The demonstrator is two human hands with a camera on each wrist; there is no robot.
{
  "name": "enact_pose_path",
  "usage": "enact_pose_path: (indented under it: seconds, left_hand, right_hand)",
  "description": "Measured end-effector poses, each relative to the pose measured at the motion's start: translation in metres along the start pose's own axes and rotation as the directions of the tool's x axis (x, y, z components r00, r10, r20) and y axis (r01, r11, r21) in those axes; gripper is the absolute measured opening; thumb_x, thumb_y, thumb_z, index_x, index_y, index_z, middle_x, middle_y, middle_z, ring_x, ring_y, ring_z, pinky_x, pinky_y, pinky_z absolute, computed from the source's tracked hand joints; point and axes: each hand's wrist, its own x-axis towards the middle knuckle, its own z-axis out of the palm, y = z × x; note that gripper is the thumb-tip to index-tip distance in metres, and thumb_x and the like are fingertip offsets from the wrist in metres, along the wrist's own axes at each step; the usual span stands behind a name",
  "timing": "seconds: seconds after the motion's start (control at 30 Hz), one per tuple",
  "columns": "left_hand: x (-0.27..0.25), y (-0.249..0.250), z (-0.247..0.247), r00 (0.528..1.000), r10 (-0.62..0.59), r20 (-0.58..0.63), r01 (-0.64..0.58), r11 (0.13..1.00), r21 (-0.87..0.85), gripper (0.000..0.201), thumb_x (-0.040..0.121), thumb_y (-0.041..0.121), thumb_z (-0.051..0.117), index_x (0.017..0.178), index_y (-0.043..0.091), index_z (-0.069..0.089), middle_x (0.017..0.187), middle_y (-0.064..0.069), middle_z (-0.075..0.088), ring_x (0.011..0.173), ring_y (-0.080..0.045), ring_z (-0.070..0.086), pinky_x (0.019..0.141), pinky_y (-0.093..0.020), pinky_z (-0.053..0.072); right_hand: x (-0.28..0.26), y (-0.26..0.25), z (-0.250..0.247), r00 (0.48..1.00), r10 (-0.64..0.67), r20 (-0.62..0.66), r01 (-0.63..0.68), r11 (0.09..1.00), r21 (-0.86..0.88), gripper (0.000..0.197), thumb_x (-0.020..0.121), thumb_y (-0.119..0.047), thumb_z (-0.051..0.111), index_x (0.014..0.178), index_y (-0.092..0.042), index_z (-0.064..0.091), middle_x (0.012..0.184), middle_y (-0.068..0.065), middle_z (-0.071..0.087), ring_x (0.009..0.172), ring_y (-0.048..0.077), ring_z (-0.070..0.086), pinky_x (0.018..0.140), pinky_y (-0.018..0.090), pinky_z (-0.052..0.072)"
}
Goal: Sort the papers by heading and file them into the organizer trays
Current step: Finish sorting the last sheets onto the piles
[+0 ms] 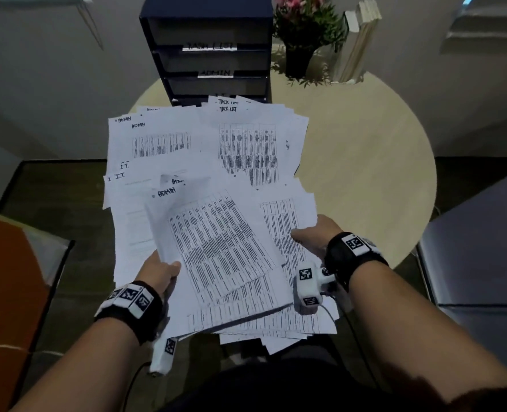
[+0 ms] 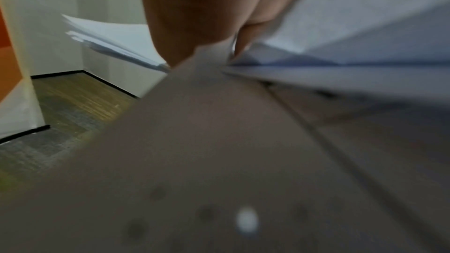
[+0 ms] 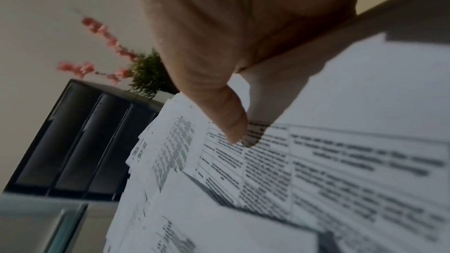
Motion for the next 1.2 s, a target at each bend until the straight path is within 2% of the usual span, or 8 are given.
enact_pose_path:
  seconds: [0.13, 0.27, 0.37, 0.53, 0.67, 0.77, 0.97, 1.2]
  left_hand:
    - [-0.002, 0.001, 0.012, 1.0, 0.016, 0.018, -0.017, 0.998, 0.054, 0.02, 0.094, 0.0, 0.055, 0.094, 0.02, 0.051, 0.078, -0.017, 0.055, 0.07, -0.024, 0.051, 0.067, -0.037, 0.042]
    - [0.0, 0.0, 0.013, 1.0, 0.015, 0.013, -0.016, 1.0, 0.024, 0.022, 0.093, 0.001, 0.057, 0.108, 0.016, 0.05, 0.085, -0.02, 0.059, 0.075, -0.027, 0.054, 0.075, -0.043, 0.048]
    - [0.002, -0.001, 0.014, 1.0, -0.008, 0.012, 0.008, 1.0, -0.002, 0.027, 0.094, 0.001, 0.058, 0.116, 0.013, 0.049, 0.092, -0.019, 0.063, 0.081, -0.03, 0.058, 0.086, -0.047, 0.052]
    - [0.001, -0.001, 0.014, 1.0, -0.014, 0.018, 0.014, 0.999, -0.031, 0.028, 0.094, 0.0, 0.059, 0.117, 0.014, 0.049, 0.099, -0.017, 0.065, 0.09, -0.033, 0.061, 0.096, -0.049, 0.05]
    - [0.003, -0.002, 0.014, 1.0, -0.025, 0.013, 0.025, 0.999, -0.048, 0.029, 0.094, -0.001, 0.06, 0.118, 0.012, 0.05, 0.094, -0.013, 0.064, 0.088, -0.031, 0.06, 0.091, -0.045, 0.051]
    - [0.006, -0.002, 0.013, 0.998, -0.054, 0.026, 0.056, 0.995, -0.088, 0.026, 0.093, -0.002, 0.059, 0.116, 0.01, 0.052, 0.078, -0.012, 0.057, 0.074, -0.023, 0.05, 0.069, -0.035, 0.043]
    - [0.006, 0.012, 0.008, 0.999, -0.044, -0.002, 0.042, 0.975, -0.217, 0.027, 0.094, -0.005, 0.057, 0.117, 0.008, 0.051, 0.086, -0.012, 0.06, 0.074, -0.024, 0.054, 0.07, -0.031, 0.045]
    - [0.01, 0.052, 0.028, 1.0, -0.024, 0.006, 0.025, 0.953, -0.303, 0.033, 0.094, -0.004, 0.057, 0.118, 0.018, 0.054, 0.082, -0.006, 0.062, 0.07, -0.02, 0.054, 0.074, -0.03, 0.045]
  right_hand:
    - [-0.005, -0.005, 0.009, 0.999, -0.047, -0.001, 0.046, 0.995, 0.089, 0.017, 0.077, -0.016, 0.071, 0.087, -0.004, 0.063, 0.079, 0.007, 0.069, 0.072, 0.024, 0.065, 0.068, 0.029, 0.053]
    - [0.002, -0.007, 0.016, 0.999, 0.028, 0.038, -0.033, 0.989, 0.141, 0.052, 0.071, -0.03, 0.077, 0.11, -0.003, 0.056, 0.098, 0.008, 0.068, 0.088, 0.024, 0.066, 0.071, 0.028, 0.053]
    - [0.003, -0.01, 0.019, 0.998, 0.026, 0.051, -0.031, 0.994, 0.106, 0.039, 0.075, -0.021, 0.073, 0.104, 0.004, 0.065, 0.104, 0.019, 0.07, 0.089, 0.026, 0.068, 0.082, 0.033, 0.056]
    - [-0.007, -0.025, 0.021, 0.999, 0.044, 0.013, -0.044, 0.998, 0.049, 0.049, 0.076, -0.021, 0.07, 0.117, -0.014, 0.044, 0.121, 0.009, 0.033, 0.104, 0.032, 0.054, 0.081, 0.038, 0.056]
    - [-0.005, -0.028, 0.023, 0.987, 0.076, 0.143, -0.121, 0.935, 0.332, 0.067, 0.068, -0.02, 0.078, 0.122, -0.003, 0.042, 0.111, 0.015, 0.061, 0.092, 0.026, 0.063, 0.08, 0.042, 0.058]
    - [-0.008, -0.025, 0.009, 0.988, 0.049, 0.144, -0.066, 0.991, 0.114, 0.023, 0.083, -0.021, 0.071, 0.082, -0.005, 0.055, 0.086, 0.011, 0.057, 0.077, 0.021, 0.053, 0.065, 0.026, 0.047]
    - [-0.013, -0.006, -0.041, 1.0, 0.001, 0.027, -0.001, 1.0, 0.011, 0.02, 0.087, -0.009, 0.069, 0.075, -0.006, 0.053, 0.06, 0.008, 0.054, 0.049, 0.021, 0.05, 0.047, 0.022, 0.041]
    - [-0.012, 0.0, -0.096, 0.99, -0.064, -0.124, 0.031, 0.967, -0.252, 0.019, 0.086, -0.012, 0.068, 0.1, 0.0, 0.065, 0.093, 0.017, 0.067, 0.08, 0.029, 0.062, 0.068, 0.028, 0.047]
